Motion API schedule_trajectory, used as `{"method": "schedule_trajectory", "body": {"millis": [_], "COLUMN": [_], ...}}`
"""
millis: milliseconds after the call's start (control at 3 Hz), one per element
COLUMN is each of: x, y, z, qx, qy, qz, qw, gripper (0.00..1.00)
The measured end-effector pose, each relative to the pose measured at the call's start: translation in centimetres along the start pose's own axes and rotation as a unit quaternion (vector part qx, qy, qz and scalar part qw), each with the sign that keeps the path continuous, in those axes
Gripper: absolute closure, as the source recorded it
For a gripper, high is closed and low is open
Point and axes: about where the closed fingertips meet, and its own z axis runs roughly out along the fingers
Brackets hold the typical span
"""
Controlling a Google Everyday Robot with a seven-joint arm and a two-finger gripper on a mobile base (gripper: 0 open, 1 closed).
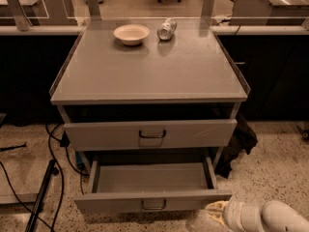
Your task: Close middle drawer
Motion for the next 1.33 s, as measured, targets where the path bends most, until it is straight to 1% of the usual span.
{"method": "schedule_trajectory", "body": {"millis": [333,667,1000,1333], "x": [-0.7,-1.6,-2.4,-2.7], "y": [-1.1,-2.3,-3.8,-5.0], "z": [1.6,3.3,5.3,6.5], "qx": [0.024,0.037,0.049,0.056], "qy": [-0.036,-0.060,-0.079,-0.087], "qz": [-0.018,-0.032,-0.040,-0.041], "qw": [0.9989,0.9970,0.9949,0.9938], "gripper": [1.00,1.00,1.00,1.00]}}
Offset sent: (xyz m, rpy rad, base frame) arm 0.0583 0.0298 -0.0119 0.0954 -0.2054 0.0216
